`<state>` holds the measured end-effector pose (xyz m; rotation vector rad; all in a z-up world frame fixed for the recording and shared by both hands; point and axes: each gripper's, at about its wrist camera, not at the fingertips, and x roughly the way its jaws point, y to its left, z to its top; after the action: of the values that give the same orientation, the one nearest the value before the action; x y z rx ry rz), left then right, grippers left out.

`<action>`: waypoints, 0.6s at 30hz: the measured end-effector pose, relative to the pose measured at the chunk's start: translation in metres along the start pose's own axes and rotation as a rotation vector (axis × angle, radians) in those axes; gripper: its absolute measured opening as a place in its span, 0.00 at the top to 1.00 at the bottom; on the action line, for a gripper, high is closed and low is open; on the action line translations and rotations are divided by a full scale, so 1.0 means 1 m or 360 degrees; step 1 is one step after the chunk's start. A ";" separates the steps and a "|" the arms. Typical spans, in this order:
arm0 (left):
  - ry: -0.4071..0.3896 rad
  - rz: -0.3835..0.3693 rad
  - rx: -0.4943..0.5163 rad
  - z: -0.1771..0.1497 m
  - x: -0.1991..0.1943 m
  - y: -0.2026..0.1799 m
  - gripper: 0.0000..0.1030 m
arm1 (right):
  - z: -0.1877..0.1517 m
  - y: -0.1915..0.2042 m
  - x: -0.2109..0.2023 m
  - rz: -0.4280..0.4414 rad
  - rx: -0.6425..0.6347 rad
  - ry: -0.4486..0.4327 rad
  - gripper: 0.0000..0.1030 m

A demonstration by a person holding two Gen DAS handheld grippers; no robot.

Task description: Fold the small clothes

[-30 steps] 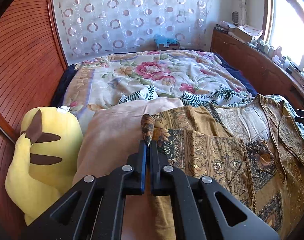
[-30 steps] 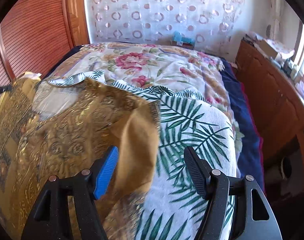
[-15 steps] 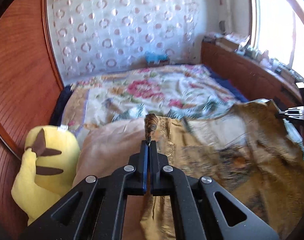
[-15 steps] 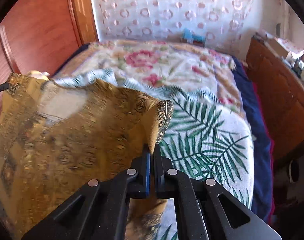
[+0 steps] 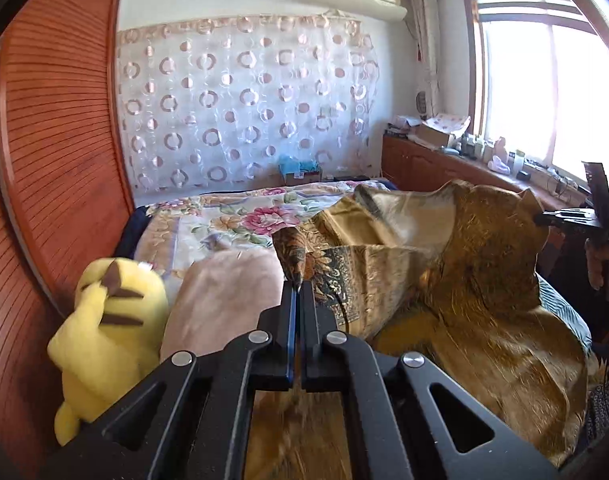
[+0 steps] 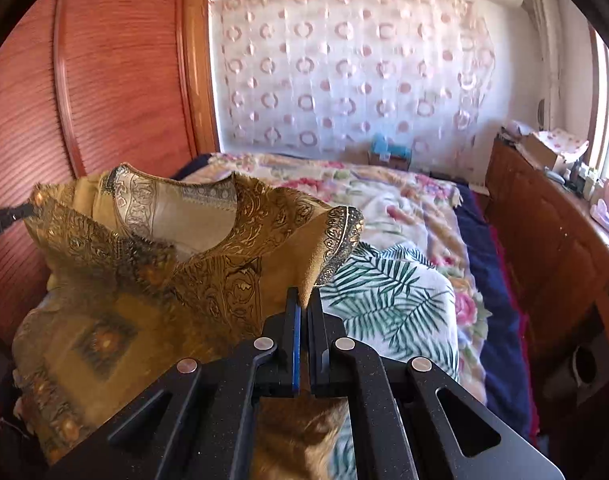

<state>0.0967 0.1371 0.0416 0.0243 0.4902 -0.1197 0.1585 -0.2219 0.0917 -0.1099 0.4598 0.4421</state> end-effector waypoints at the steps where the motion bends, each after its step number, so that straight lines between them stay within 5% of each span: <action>1: -0.0005 0.0007 -0.0018 -0.009 -0.011 0.002 0.98 | -0.009 0.004 -0.013 0.0014 0.0008 -0.0019 0.98; 10: 0.0072 0.0059 -0.0141 -0.083 -0.055 0.002 0.98 | -0.096 0.020 -0.090 0.0112 0.0083 -0.0050 0.98; 18: 0.0115 0.0057 -0.0279 -0.116 -0.075 0.012 0.98 | -0.150 0.030 -0.135 0.0118 0.0086 0.0081 0.98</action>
<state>-0.0215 0.1628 -0.0255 -0.1347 0.5708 -0.0406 -0.0234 -0.2777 0.0192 -0.0522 0.5267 0.5003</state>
